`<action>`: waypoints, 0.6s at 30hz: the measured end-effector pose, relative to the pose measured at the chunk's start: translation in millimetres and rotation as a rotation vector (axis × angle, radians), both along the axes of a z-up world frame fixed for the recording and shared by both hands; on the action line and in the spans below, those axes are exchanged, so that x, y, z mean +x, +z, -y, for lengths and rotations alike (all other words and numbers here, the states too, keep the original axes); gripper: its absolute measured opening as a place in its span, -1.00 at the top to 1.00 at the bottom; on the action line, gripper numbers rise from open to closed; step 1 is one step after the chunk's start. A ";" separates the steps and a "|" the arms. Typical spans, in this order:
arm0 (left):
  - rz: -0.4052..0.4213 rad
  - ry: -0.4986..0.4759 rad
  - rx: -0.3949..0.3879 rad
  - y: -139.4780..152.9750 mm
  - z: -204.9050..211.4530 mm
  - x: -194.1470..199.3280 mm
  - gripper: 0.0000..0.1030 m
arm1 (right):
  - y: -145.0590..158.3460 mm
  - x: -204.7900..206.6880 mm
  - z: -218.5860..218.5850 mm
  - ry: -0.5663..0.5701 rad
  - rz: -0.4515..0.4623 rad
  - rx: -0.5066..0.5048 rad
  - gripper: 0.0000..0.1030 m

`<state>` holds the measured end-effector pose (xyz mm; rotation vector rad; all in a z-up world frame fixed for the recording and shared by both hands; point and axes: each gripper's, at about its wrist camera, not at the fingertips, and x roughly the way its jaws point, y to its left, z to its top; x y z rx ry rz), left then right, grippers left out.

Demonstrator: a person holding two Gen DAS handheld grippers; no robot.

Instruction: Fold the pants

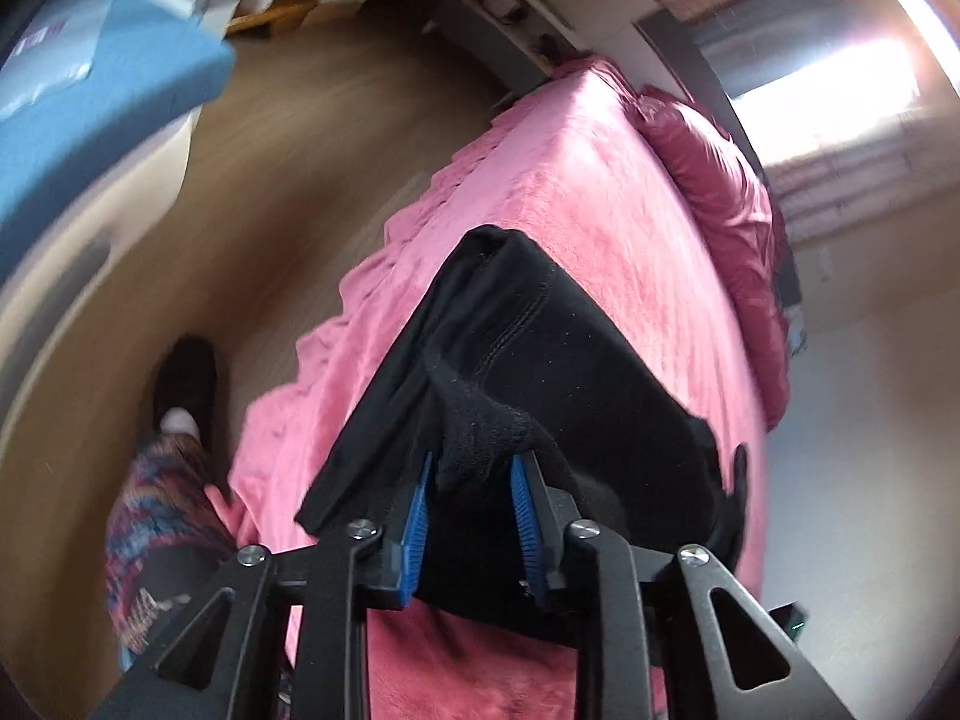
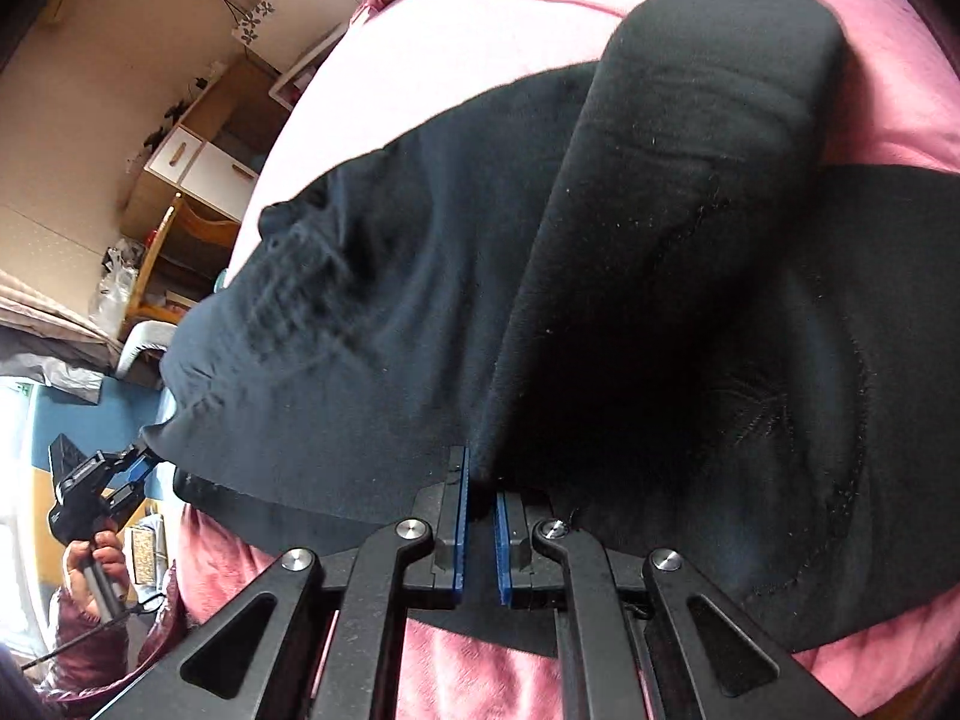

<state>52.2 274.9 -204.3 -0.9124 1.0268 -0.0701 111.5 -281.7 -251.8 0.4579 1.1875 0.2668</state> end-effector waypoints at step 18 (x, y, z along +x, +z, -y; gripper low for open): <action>-0.078 0.146 -0.179 -10.3 -3.6 10.6 0.72 | 5.4 -4.5 -3.0 -0.014 0.024 -0.003 0.85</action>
